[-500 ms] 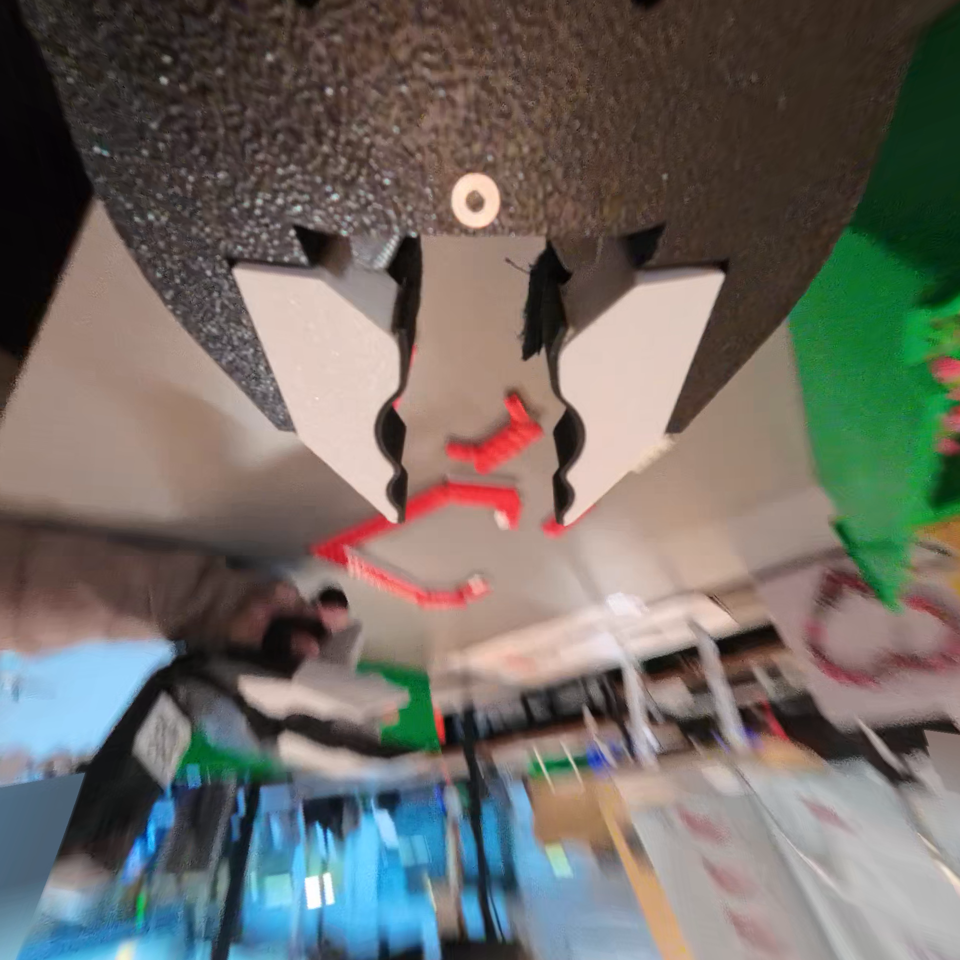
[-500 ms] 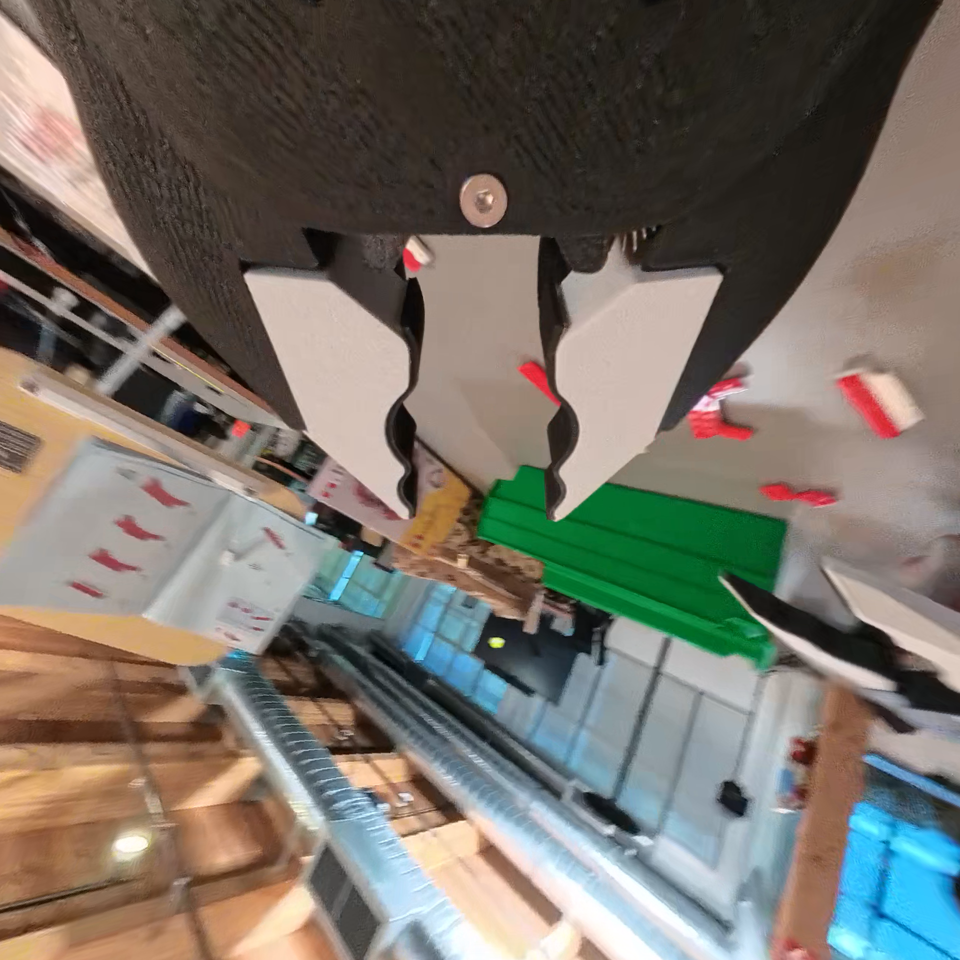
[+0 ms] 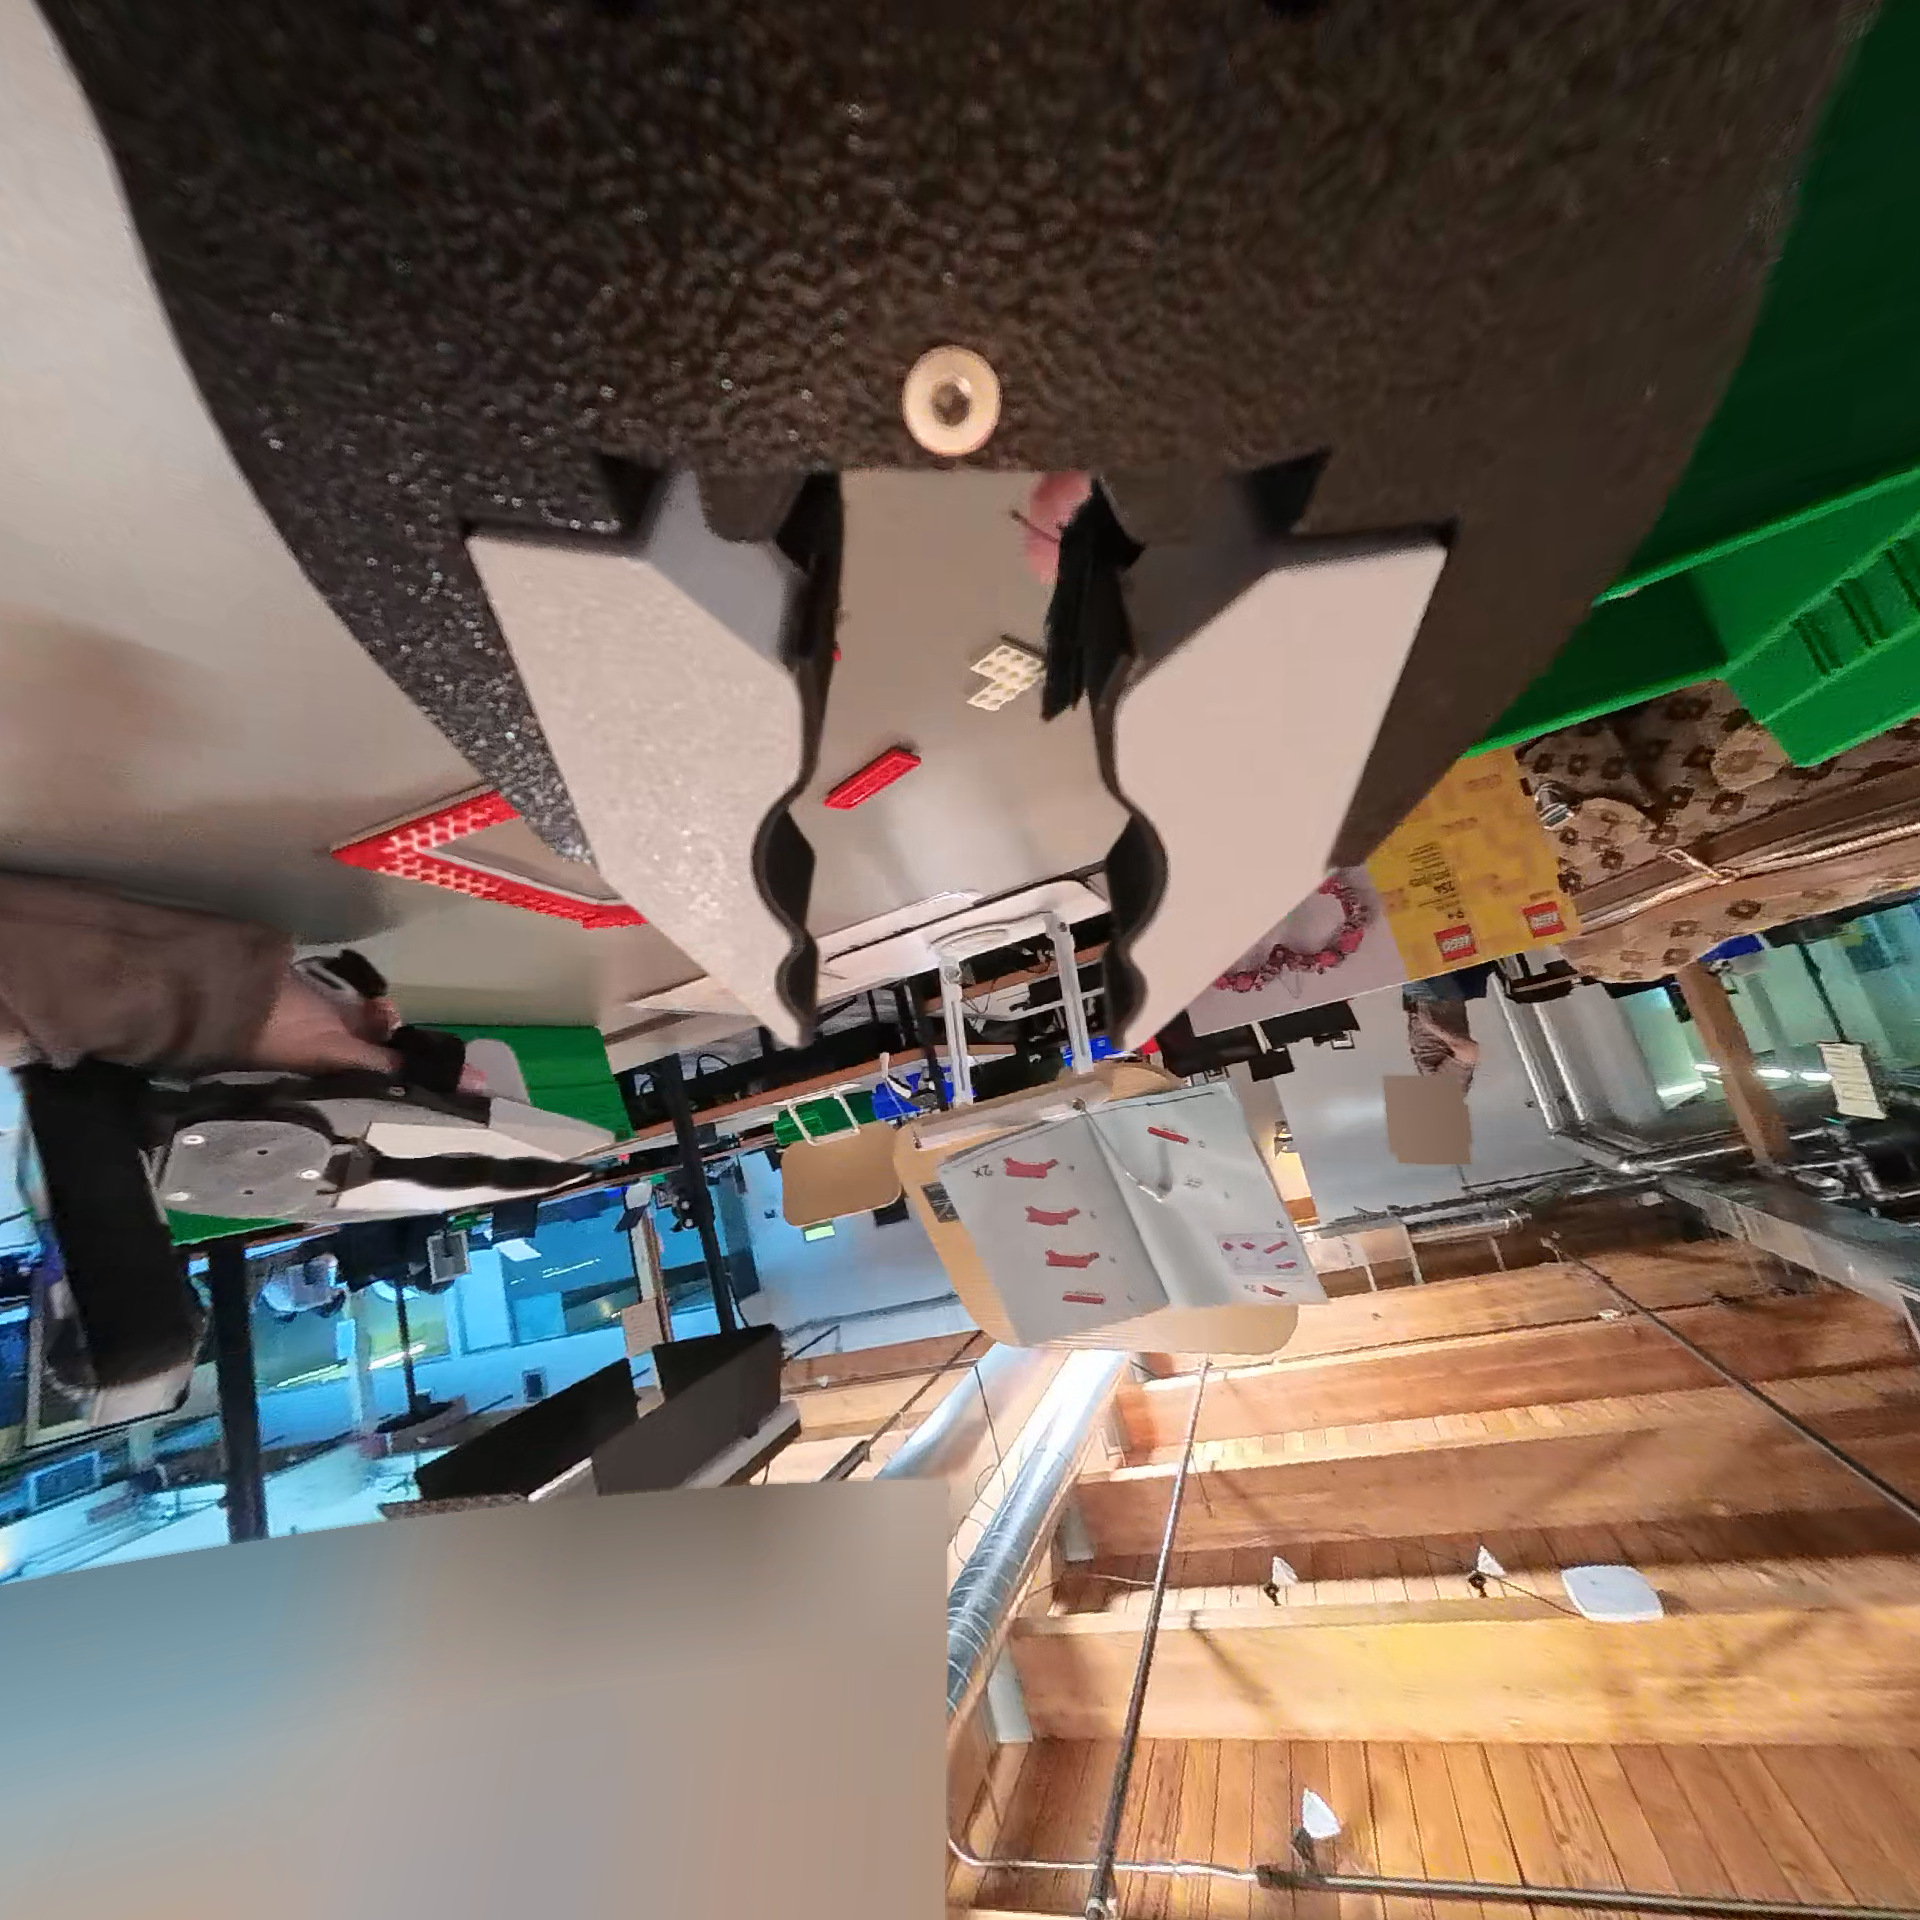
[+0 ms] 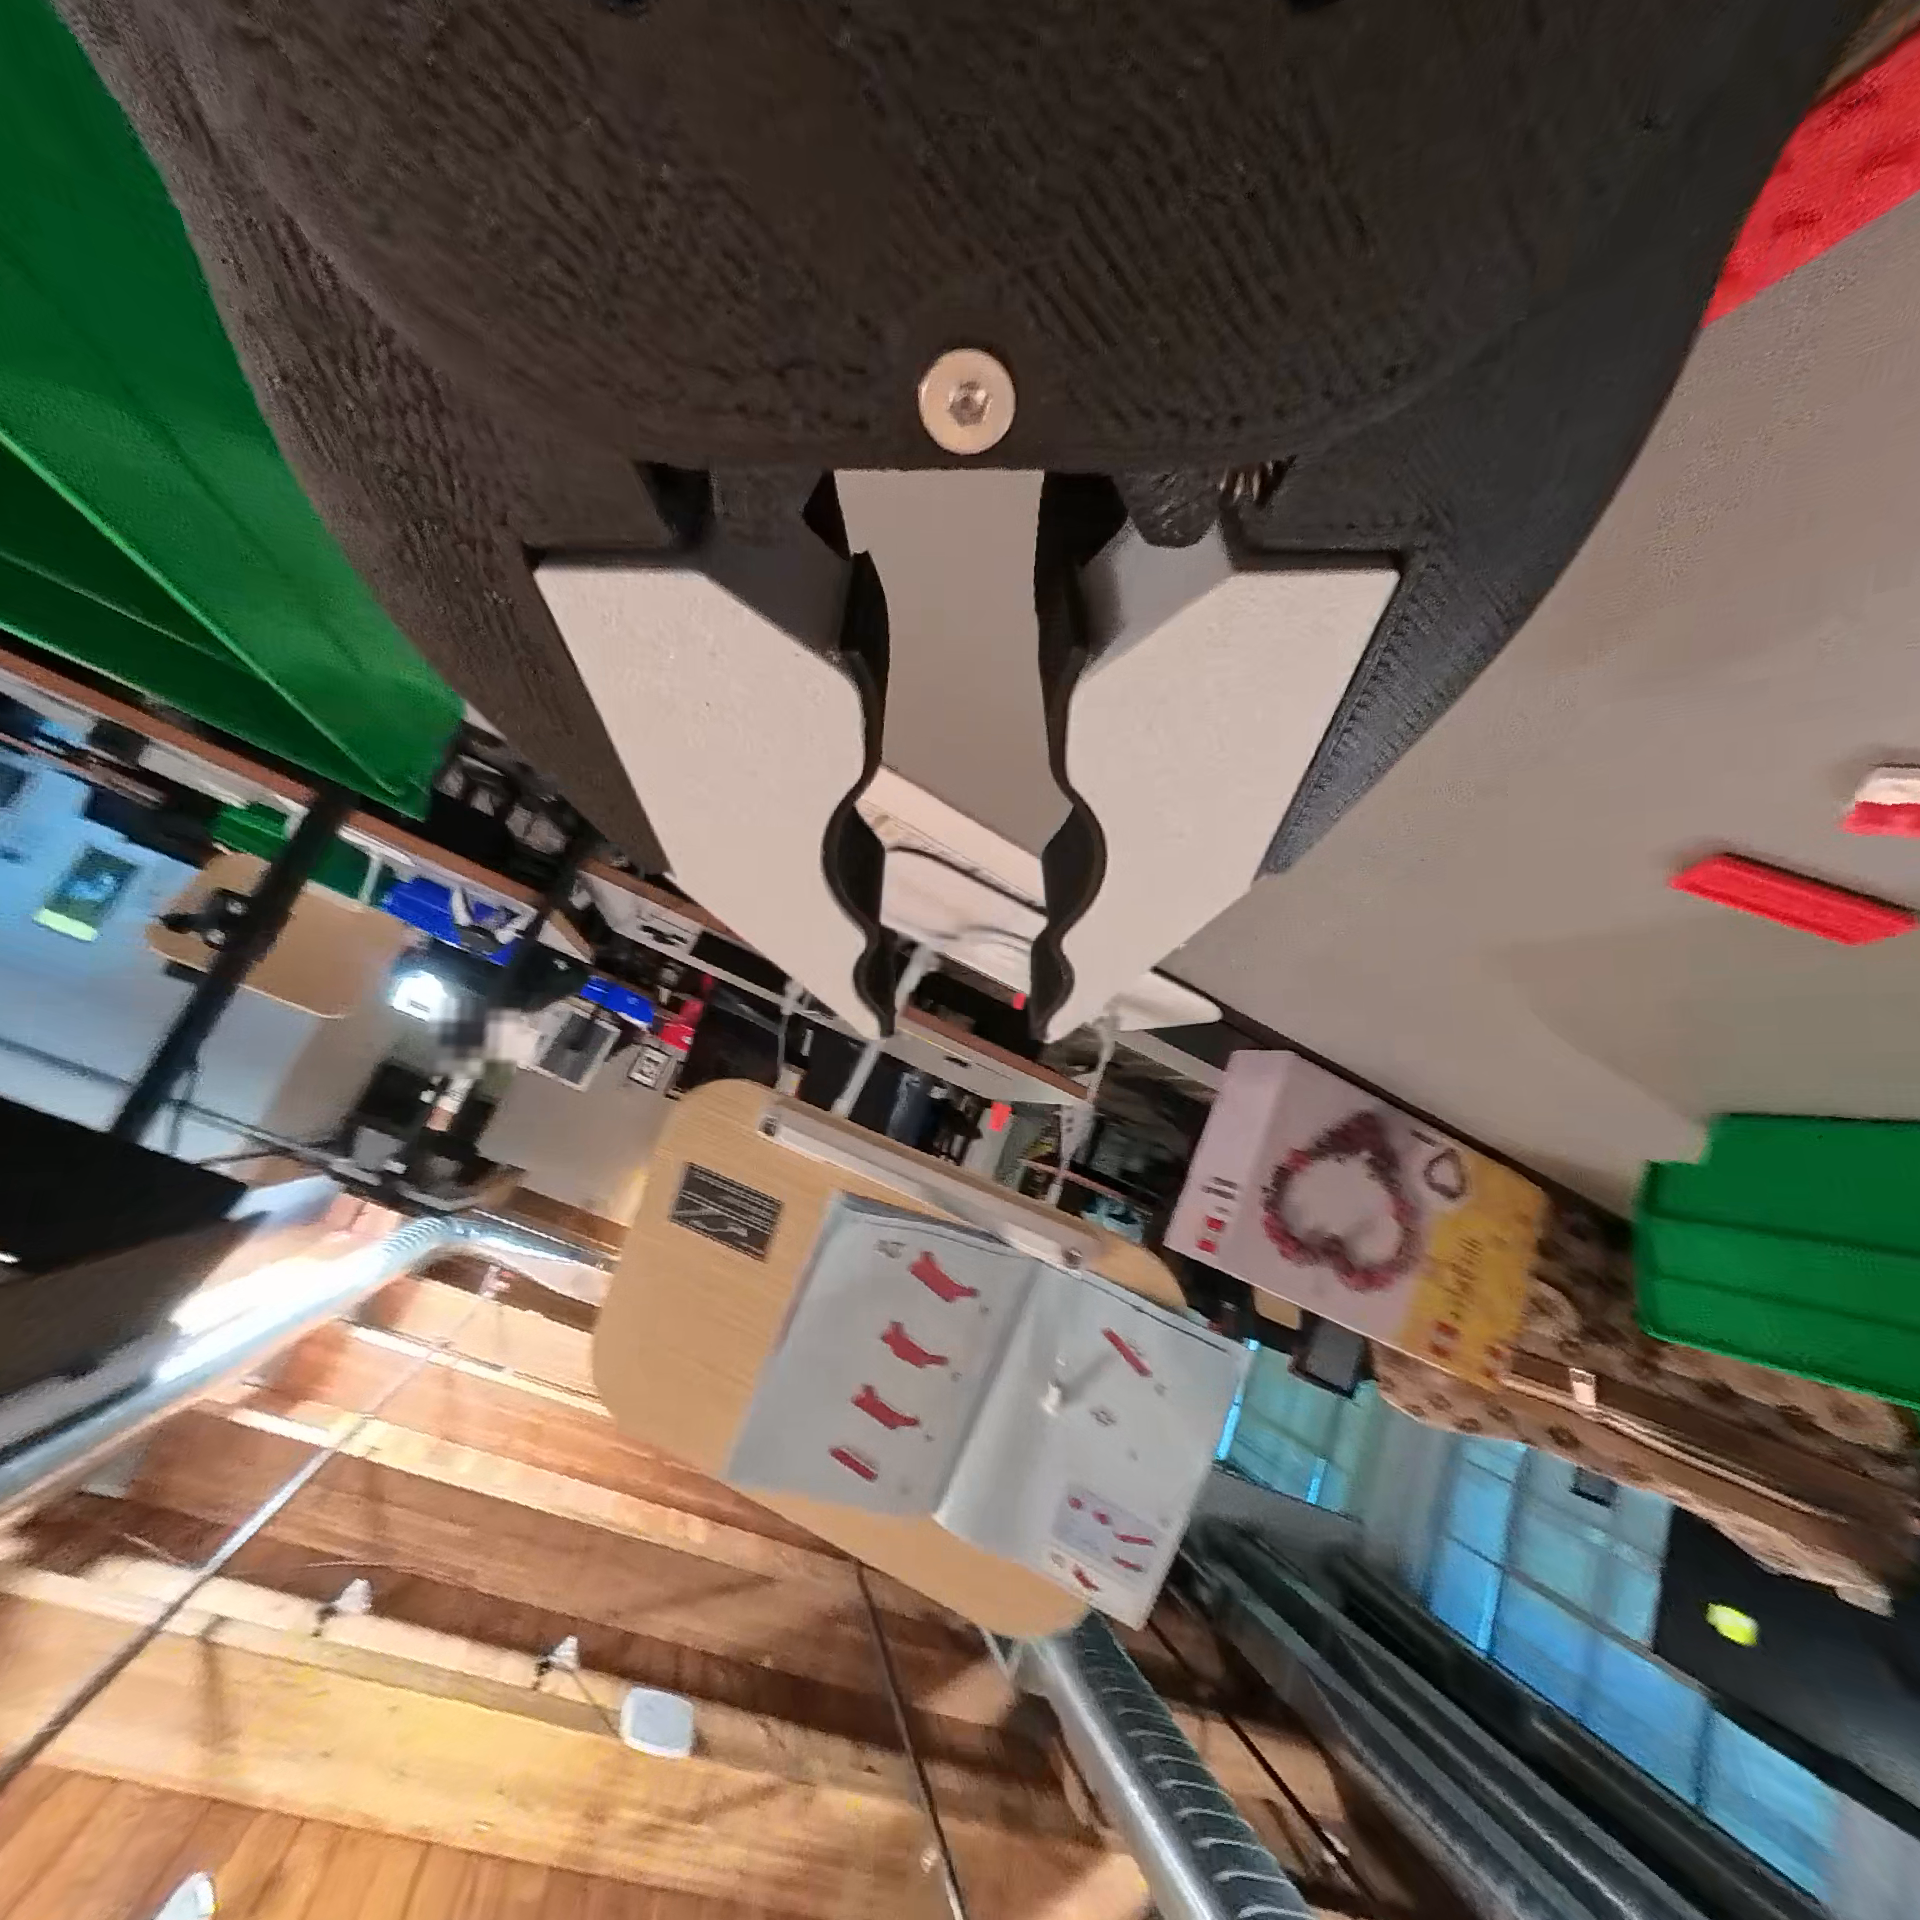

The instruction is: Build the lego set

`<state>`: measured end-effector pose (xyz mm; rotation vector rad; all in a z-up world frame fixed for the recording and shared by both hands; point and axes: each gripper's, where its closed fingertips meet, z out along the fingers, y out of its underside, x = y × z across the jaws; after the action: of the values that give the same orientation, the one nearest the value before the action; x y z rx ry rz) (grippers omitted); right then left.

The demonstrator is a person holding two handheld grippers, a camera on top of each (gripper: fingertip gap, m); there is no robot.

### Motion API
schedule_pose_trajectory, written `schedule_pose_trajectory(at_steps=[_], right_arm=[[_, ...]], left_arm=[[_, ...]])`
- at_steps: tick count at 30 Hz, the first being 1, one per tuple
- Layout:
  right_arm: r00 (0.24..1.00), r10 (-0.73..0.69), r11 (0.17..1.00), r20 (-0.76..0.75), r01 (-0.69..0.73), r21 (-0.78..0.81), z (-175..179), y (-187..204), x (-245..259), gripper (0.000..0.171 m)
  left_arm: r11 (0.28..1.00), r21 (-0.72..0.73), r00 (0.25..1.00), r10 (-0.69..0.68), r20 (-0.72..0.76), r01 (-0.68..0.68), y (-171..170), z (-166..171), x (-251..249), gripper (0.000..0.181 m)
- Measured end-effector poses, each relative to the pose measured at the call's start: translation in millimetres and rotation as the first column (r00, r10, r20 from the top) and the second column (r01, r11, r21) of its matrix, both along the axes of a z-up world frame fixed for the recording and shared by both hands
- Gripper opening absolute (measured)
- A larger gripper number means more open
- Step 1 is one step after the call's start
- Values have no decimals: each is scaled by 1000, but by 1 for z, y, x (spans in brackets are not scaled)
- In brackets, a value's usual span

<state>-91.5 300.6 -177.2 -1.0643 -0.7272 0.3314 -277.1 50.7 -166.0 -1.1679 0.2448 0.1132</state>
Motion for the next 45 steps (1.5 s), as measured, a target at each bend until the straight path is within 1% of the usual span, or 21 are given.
schedule_pose_trajectory(at_steps=[2, 7, 10, 13, 15, 18, 20, 23, 24, 27, 30, 41, 43, 45], right_arm=[[999, -30, 999, -32, 30, -11, 2, 4, 10, 25], [995, -76, 997, -64, 74, -31, 3, 11, 23, 28], [994, -98, 995, -42, 97, -30, 1, 12, 25, 28], [992, -126, 992, -23, 126, -20, -1, 14, 27, 28], [990, -140, 990, -20, 139, -24, -1, 16, 29, 29], [989, -148, 988, -22, 147, -41, -3, 20, 30, 28], [989, -147, 988, -31, 145, -48, -3, 20, 31, 28], [990, -132, 990, -48, 130, -57, -3, 20, 32, 28], [991, -125, 991, -52, 121, -60, -3, 20, 31, 28], [993, -103, 993, -55, 99, -68, -3, 19, 29, 27], [995, -86, 995, -45, 83, -63, -4, 17, 25, 26], [999, -48, 999, 24, 49, -23, -6, 9, 12, 24], [998, -1, 1000, 61, -1, 31, -2, -5, 1, 24], [986, 102, 988, 129, -116, 102, 3, -32, -24, 23]], left_arm=[[1000, -1, 1000, 1, 20, -1, 0, 0, -2, 57], [1000, 6, 995, -1, 103, 1, -4, 2, -14, 59], [999, 16, 991, 28, 128, -30, -11, 5, -23, 50], [993, 30, 989, 111, 97, -115, -17, 8, -37, 40], [986, 36, 984, 157, 84, -160, -20, 9, -47, 38], [972, 62, 970, 219, 102, -226, -28, 14, -65, 21], [971, 80, 967, 215, 137, -227, -32, 16, -70, 16], [973, 79, 961, 198, 196, -216, -32, 13, -73, 7], [969, 84, 955, 212, 209, -233, -34, 14, -77, 0], [961, 123, 951, 215, 223, -246, -40, 18, -80, 0], [964, 145, 954, 185, 236, -222, -41, 20, -80, 0], [980, 129, 969, 123, 212, -153, -34, 16, -69, 0], [980, 128, 969, 125, 212, -155, -32, 16, -69, 0], [977, 123, 966, 144, 215, -173, -28, 16, -71, 0]])
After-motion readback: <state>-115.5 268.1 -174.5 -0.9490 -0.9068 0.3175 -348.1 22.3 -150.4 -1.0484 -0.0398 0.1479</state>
